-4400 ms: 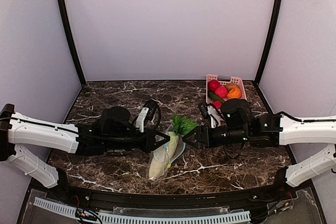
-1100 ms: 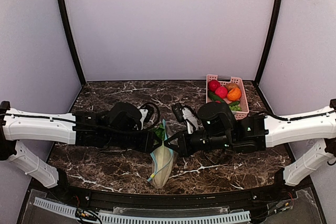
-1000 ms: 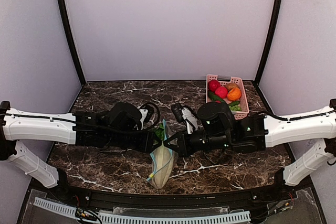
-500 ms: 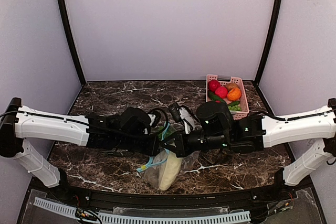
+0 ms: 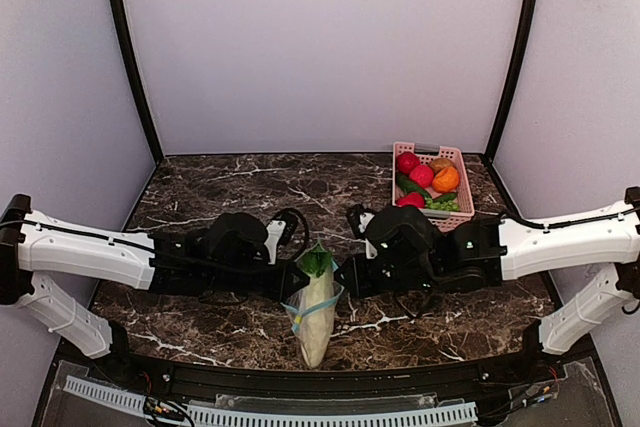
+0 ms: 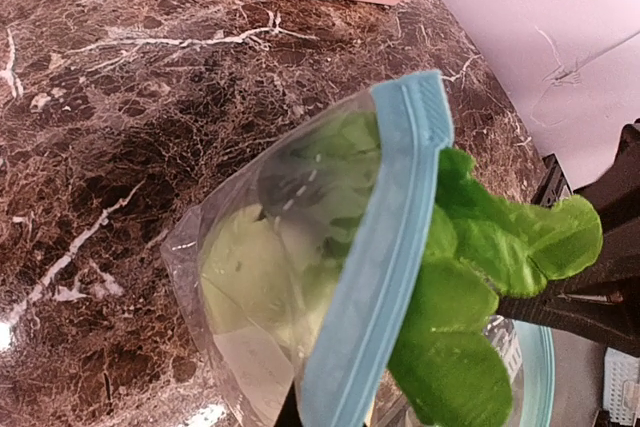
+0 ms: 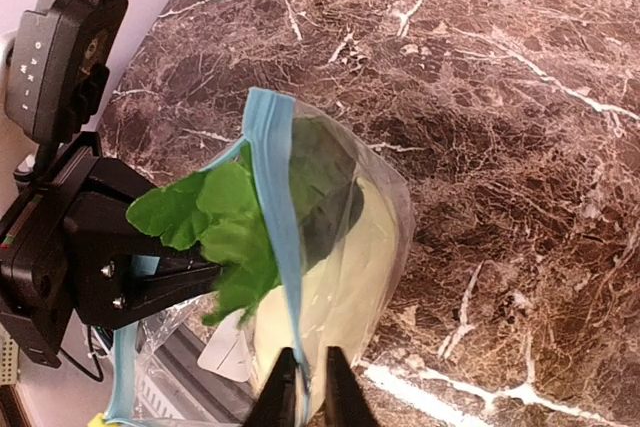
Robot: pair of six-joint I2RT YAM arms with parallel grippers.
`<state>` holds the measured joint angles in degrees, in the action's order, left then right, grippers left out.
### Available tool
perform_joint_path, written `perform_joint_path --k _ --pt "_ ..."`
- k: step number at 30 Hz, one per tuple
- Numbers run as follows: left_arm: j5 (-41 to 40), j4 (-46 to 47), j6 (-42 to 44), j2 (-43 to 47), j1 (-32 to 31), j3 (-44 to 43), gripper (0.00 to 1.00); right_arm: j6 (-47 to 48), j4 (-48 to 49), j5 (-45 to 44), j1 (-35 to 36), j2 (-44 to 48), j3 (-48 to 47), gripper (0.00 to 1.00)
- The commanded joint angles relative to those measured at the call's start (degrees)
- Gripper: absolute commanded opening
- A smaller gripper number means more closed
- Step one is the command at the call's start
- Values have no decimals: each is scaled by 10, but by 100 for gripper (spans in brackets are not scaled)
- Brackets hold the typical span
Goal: Place the food in the zip-top bag and seal the zipper
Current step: Pass from the right arm to the left, then pass from the left arm to the right
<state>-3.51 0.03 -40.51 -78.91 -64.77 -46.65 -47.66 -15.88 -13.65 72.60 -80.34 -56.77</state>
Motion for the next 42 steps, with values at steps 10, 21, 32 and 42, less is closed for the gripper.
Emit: perform_joint_path --k 10,21,32,42 --pt "25 60 11 -16 -2 23 1 0 -4 20 -14 -68 -44 53" --pt "33 71 20 -14 -2 22 1 3 -12 35 -50 -135 -72 43" --pt "67 95 46 -17 -2 15 1 16 20 87 -65 -184 -67 40" --pt "66 83 67 21 -2 -20 1 15 -26 63 -67 -195 -88 41"
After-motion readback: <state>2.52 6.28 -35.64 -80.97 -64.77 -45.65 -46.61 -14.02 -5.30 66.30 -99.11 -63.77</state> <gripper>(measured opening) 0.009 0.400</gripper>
